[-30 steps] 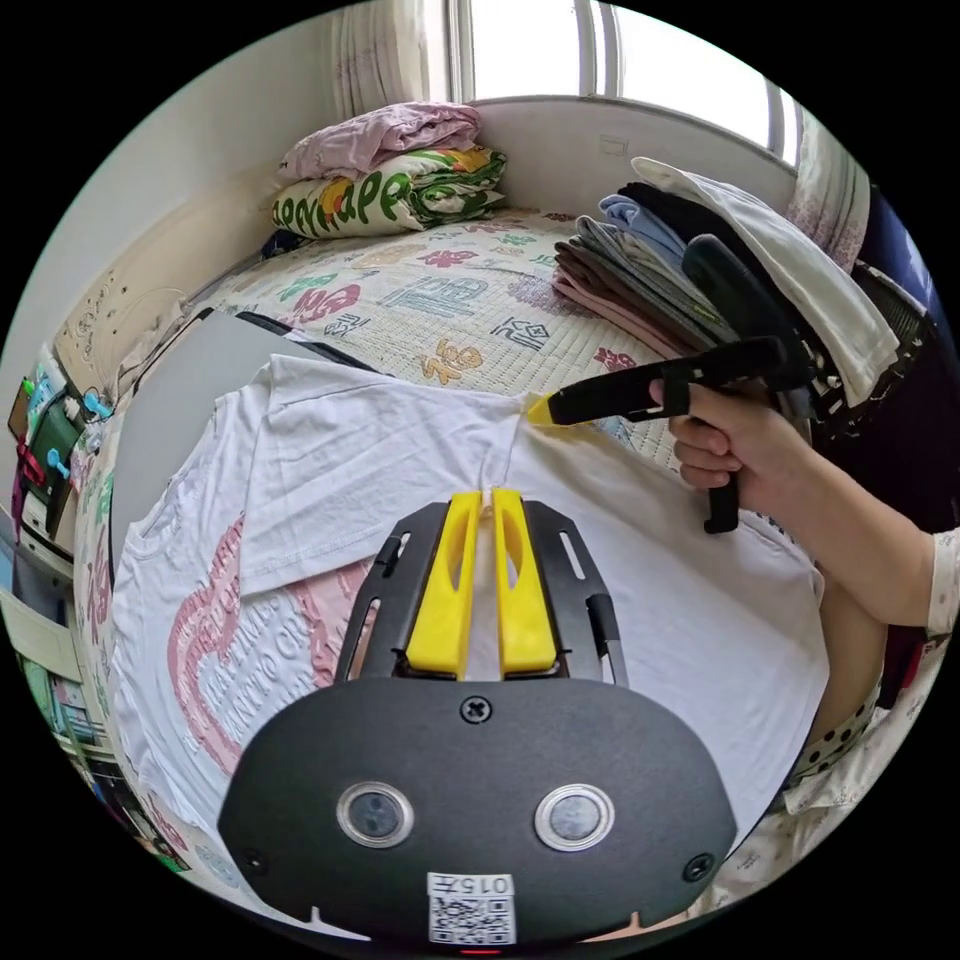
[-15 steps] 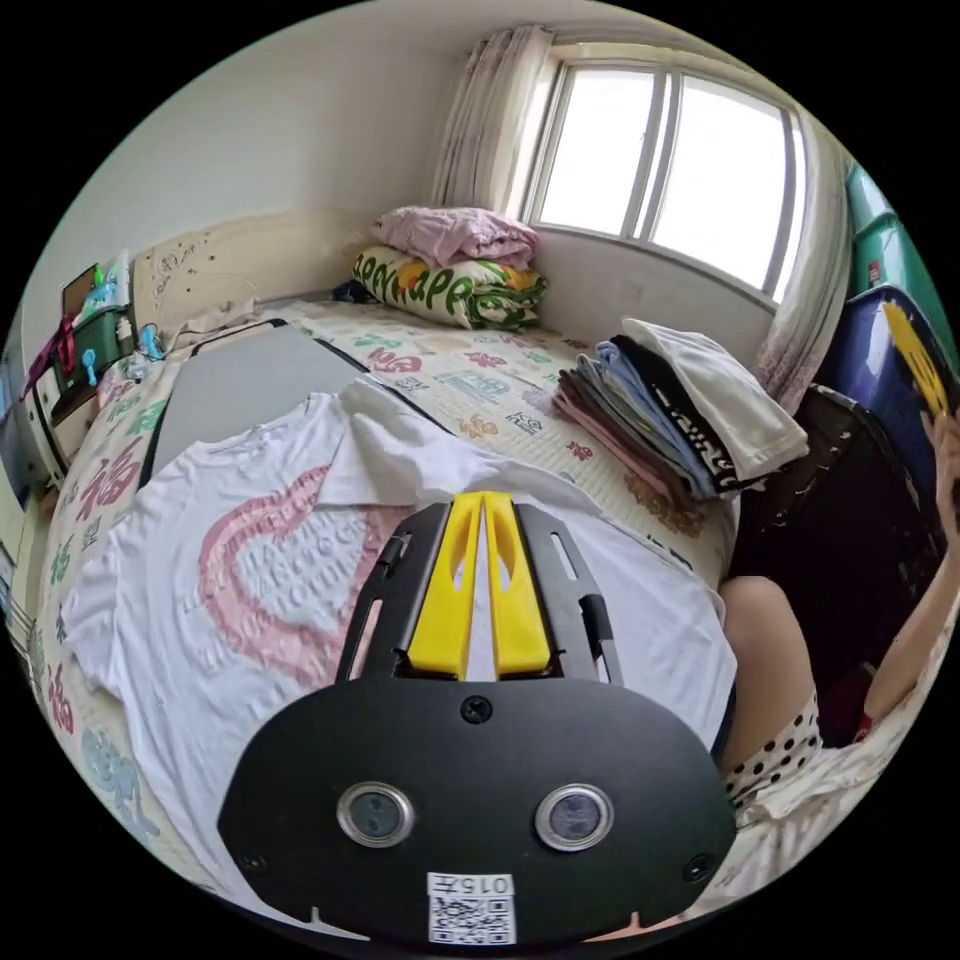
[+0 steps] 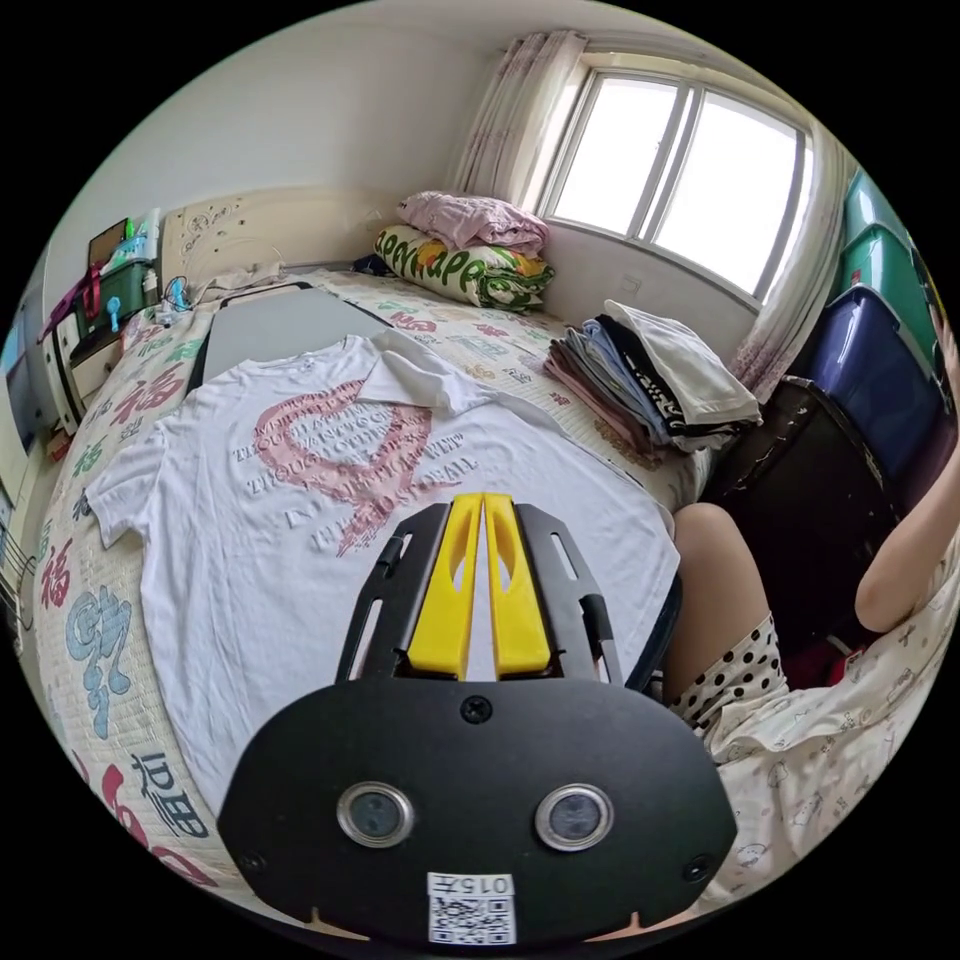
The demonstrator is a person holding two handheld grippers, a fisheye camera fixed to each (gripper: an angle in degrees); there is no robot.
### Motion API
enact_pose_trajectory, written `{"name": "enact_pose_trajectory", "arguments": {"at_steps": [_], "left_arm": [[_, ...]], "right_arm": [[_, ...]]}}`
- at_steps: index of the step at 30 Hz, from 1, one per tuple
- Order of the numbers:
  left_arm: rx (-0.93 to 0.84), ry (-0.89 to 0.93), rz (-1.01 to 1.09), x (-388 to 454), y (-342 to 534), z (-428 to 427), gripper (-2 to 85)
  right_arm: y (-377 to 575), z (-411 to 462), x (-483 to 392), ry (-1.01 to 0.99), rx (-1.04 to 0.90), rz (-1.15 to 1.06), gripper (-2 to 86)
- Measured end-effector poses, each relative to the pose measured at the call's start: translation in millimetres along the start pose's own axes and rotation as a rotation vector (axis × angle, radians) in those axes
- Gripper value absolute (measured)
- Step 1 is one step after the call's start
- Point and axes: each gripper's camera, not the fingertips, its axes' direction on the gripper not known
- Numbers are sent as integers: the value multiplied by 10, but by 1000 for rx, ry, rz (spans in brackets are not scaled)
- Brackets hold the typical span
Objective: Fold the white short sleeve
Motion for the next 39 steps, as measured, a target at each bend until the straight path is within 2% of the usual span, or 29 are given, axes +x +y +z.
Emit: {"name": "enact_pose_trajectory", "arguments": {"at_steps": [3, 6, 9, 10, 11, 12, 14, 17, 22, 28, 33, 35, 39], "left_arm": [[2, 3, -22, -179, -66, 85, -6], [-3, 3, -21, -402, -251, 285, 0], [-37, 26, -21, -689, -639, 620, 26], [-41, 35, -32, -812, -835, 773, 44], [-38, 47, -51, -941, -1049, 938, 57], [-37, 56, -63, -1011, -1161, 1029, 64], [-44, 86, -119, -1308, -1627, 1449, 76], [-71, 106, -186, -1624, -2188, 2082, 82], [-120, 100, -269, -1926, -2879, 3083, 97], [-268, 2, -187, -1785, -3489, 4136, 108], [-291, -103, -86, -1503, -3798, 4516, 80], [-308, -120, -49, -1384, -3930, 4675, 76], [-317, -124, -47, -1269, -4071, 4881, 75]], "right_arm": [[128, -58, 266, 3, 17, -6, -5], [239, -22, 720, 78, 48, -104, -5], [507, 234, 1497, 219, -13, -409, -4], [655, 390, 1975, 210, -80, -535, -4], [763, 621, 2538, 268, -181, -557, -2], [814, 764, 2820, 317, -247, -553, -1], [1111, 1335, 3920, 423, -516, -544, 12], [1555, 1927, 5166, 438, -800, -465, 56], [2213, 2489, 6603, 548, -1084, -431, 101], [2333, 2642, 7542, 601, -1124, -420, 100], [2203, 2859, 7880, 632, -1108, -533, 78], [2002, 2826, 8139, 711, -1058, -483, 16], [1559, 2691, 8621, 716, -1017, -352, 4]]}}
